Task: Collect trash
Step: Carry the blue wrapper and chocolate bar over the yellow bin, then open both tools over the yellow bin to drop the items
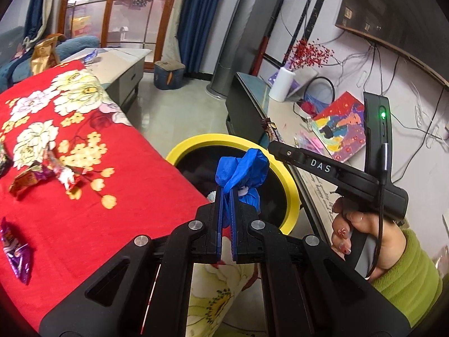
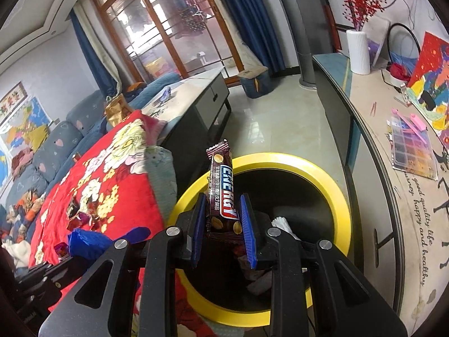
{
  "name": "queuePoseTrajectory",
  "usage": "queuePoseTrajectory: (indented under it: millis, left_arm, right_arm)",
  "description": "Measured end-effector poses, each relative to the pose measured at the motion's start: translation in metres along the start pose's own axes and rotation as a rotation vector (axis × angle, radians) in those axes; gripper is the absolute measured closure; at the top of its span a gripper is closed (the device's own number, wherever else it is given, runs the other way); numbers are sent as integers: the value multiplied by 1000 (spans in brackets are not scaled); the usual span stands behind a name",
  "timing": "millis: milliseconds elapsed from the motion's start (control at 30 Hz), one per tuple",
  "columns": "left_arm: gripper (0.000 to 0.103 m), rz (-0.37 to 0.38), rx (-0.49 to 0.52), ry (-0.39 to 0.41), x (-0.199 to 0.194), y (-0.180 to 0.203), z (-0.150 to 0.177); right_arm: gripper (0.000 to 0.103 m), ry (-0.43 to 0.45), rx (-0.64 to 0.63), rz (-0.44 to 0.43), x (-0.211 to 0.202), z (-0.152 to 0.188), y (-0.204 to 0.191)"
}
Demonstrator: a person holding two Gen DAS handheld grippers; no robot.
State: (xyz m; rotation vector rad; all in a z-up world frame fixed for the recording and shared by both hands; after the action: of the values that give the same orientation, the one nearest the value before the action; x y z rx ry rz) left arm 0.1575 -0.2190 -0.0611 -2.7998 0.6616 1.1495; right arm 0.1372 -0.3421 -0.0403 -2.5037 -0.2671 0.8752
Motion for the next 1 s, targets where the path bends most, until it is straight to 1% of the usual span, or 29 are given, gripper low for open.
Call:
queuePoseTrajectory:
  millis: [200,467,800,833,867,900,933,1000]
  left_arm:
    - [101,5,25,-10,14,11,-2]
    - [101,6,51,0,30,21,-11]
    - [100,-2,35,8,49,21,-29]
    - [97,-2,34,7,50,20,-29]
    - [86,14,29,-5,52,19,-30]
    - [71,25,24,-12,53,17,-30]
    - [68,21,15,-4,52,14,-30]
    - [64,19,11,4,50,12,-30]
  right_arm:
    - [79,0,30,13,-1,1,17]
    - [79,-9,63,21,1,4,32]
    - [79,-13,88,25,3,7,43]
    - [78,-13,89,24,3,7,44]
    - [77,-12,91,25,3,7,44]
    - [77,-13,94,23,3,8,44]
    - [77,-15,96,21,4,8,44]
    - [77,-16,94,24,4,9,44]
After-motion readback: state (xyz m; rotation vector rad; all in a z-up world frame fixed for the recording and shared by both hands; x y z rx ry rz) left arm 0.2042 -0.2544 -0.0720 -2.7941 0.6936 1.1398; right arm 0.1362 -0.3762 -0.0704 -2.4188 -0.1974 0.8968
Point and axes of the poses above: each gripper's, at about its wrist camera, not at the fingertips, and x roughly the way its jaws point, y to its right, z to its underside, the point moved 1 cm from there along x, roughly the way its jaws point, and after that the axes turned 13 degrees about -z, right-handed, at the moved point
